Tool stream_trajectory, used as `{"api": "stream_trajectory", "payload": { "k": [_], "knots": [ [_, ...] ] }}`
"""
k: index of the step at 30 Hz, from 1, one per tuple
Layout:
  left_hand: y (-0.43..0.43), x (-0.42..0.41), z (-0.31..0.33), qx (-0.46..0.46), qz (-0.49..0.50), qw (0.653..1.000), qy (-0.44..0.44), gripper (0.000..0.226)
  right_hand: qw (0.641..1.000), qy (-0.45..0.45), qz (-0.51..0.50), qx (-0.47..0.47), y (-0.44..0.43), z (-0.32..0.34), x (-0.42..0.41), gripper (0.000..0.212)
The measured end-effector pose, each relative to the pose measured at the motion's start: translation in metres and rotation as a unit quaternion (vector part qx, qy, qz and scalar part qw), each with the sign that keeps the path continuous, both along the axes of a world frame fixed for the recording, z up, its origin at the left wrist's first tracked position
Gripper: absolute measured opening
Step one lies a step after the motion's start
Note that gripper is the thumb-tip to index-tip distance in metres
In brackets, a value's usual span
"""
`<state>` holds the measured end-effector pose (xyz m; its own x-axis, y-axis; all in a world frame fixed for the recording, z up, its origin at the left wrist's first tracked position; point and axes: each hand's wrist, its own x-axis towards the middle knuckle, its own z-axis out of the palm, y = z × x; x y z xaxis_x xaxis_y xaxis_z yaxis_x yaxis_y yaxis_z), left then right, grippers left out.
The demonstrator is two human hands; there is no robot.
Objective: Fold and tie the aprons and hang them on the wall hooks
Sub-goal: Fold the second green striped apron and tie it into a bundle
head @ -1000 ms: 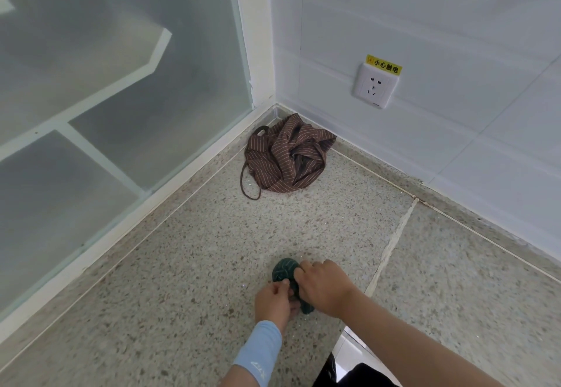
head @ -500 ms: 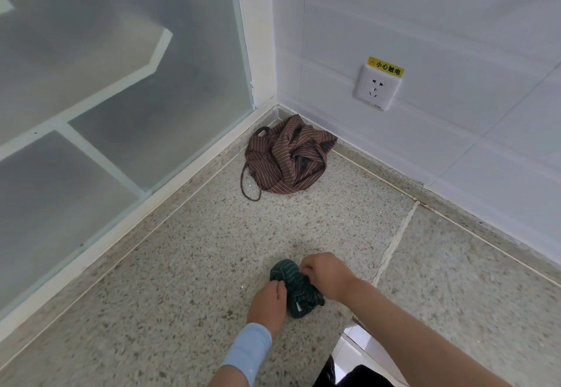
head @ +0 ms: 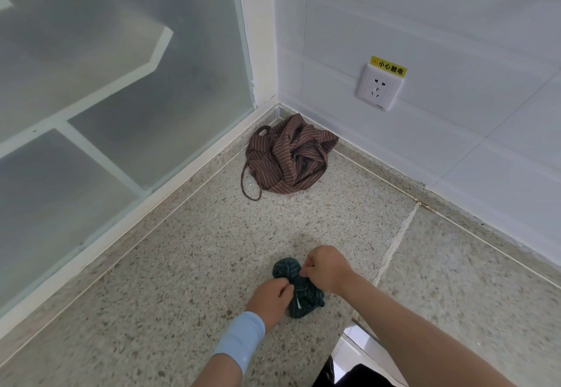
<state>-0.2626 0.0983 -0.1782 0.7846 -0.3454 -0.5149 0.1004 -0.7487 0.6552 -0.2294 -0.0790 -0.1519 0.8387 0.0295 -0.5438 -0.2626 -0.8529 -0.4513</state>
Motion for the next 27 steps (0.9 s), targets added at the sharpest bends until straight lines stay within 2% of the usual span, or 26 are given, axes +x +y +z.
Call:
{"api": "stream_trajectory", "payload": {
  "k": [6,11,15,17,19,21,22,24,27],
  "knots": [
    [-0.011,-0.007,-0.001,-0.024,0.043,0.998,-0.04,0.045,0.998,0.007,-0.033,-0.059,0.011,-0.002,0.003,0.025],
    [-0.01,-0.008,-0.003,-0.035,0.054,0.996,-0.057,0.045,0.995,0.017,-0.09,-0.031,0.013,-0.011,0.001,0.021],
    [-0.007,-0.013,-0.002,-0.043,0.086,0.995,-0.037,0.038,0.988,0.047,-0.135,0.067,-0.004,-0.016,0.0,0.019],
    [-0.004,-0.017,-0.003,-0.05,0.137,0.989,-0.006,0.032,0.983,0.063,-0.139,0.099,-0.011,-0.017,-0.002,0.016],
    [-0.003,-0.021,-0.002,-0.081,0.223,0.97,0.053,0.025,0.978,0.063,-0.152,0.126,-0.011,-0.016,-0.006,0.017],
    [-0.005,-0.021,0.001,-0.127,0.28,0.945,0.11,0.05,0.953,0.088,-0.197,0.214,-0.004,-0.011,-0.012,0.037],
    [-0.007,-0.021,0.004,-0.14,0.288,0.939,0.129,0.059,0.934,0.108,-0.22,0.262,0.001,-0.007,-0.016,0.041],
    [-0.009,-0.018,0.015,-0.155,0.285,0.935,0.141,0.063,0.913,0.126,-0.245,0.302,0.006,0.003,-0.02,0.038],
    [-0.005,-0.01,0.026,-0.175,0.272,0.938,0.123,0.063,0.908,0.117,-0.262,0.305,0.003,0.016,-0.023,0.036]
  ]
}}
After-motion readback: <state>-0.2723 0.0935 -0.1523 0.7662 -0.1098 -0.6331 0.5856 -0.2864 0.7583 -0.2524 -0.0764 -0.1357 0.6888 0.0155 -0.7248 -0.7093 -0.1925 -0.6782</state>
